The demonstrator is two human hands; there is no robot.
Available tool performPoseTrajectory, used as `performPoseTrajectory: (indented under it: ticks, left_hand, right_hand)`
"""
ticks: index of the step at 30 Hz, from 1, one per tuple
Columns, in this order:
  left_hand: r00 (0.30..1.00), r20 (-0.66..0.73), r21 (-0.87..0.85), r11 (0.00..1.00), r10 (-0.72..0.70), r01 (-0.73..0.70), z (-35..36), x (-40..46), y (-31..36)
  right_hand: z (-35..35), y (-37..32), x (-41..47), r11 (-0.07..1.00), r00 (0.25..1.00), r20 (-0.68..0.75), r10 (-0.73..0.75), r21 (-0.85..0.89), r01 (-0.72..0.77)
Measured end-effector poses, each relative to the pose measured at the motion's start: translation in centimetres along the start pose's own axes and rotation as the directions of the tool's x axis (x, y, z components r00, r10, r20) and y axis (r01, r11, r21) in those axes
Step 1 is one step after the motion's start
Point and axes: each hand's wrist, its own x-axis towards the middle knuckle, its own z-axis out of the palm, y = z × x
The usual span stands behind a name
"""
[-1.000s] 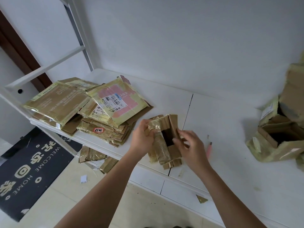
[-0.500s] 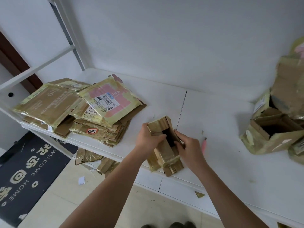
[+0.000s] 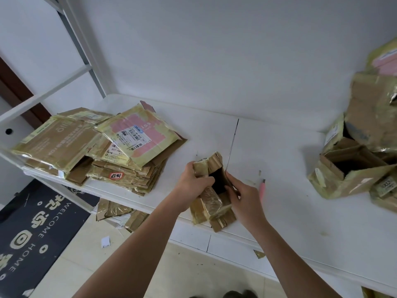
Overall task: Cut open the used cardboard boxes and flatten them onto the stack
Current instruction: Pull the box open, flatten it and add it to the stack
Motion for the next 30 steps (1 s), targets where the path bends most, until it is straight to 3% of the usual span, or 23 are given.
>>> performPoseTrajectory:
  ticks: [8,11,13,14,16,18,21,23,30]
  left_hand:
    - [0.994,0.11,-0.107,0.994,0.022,-0.01,-1.1,-1.5,-0.2]
    - [0.998,0.022,-0.082,0.995,0.056,-0.054,-1.1,-1.6,0.0]
    - [0.991,-0.066,0.002,0.993,0.115,-0.115,-1.0,-1.4,0.6]
    - [0.985,-0.089,0.069,0.987,0.151,-0.145,-1.1,-1.3,0.9]
    - [0.967,-0.085,0.243,0.946,0.242,-0.216,-1.2,-1.3,1.6]
    - [0.942,-0.029,0.443,0.849,0.334,-0.288,-1.0,-1.5,2.4]
    - [0.918,0.074,0.66,0.672,0.389,-0.338,0.1,-1.6,2.5]
    - [0.916,0.091,0.698,0.631,0.39,-0.338,0.8,-1.7,1.5]
    - [0.857,0.059,0.672,0.614,0.512,-0.413,1.0,-2.3,-1.5]
  right_hand:
    - [0.2,-0.9,-0.6,0.997,0.996,-0.038,-0.078,0.027,0.079]
    - [-0.5,-1.4,-0.4,0.994,0.999,0.044,0.006,0.106,-0.011]
    - [-1.5,-2.3,-0.1,0.994,0.99,0.108,0.09,0.055,-0.096]
    - [-2.1,-2.8,0.1,0.994,0.992,0.063,0.106,-0.032,-0.105]
    - [-3.3,-3.4,0.5,0.983,0.987,-0.158,0.033,-0.176,-0.061]
    - [-4.0,-3.9,1.1,0.986,0.963,-0.262,-0.061,-0.166,0.017]
    - [-3.6,-3.8,1.8,0.998,0.997,-0.048,0.057,0.027,-0.056]
    - [-2.4,-2.7,1.2,0.987,0.988,0.055,0.144,0.07,-0.148]
    - [-0.7,-0.5,-0.9,0.948,0.962,-0.121,0.243,0.241,-0.209]
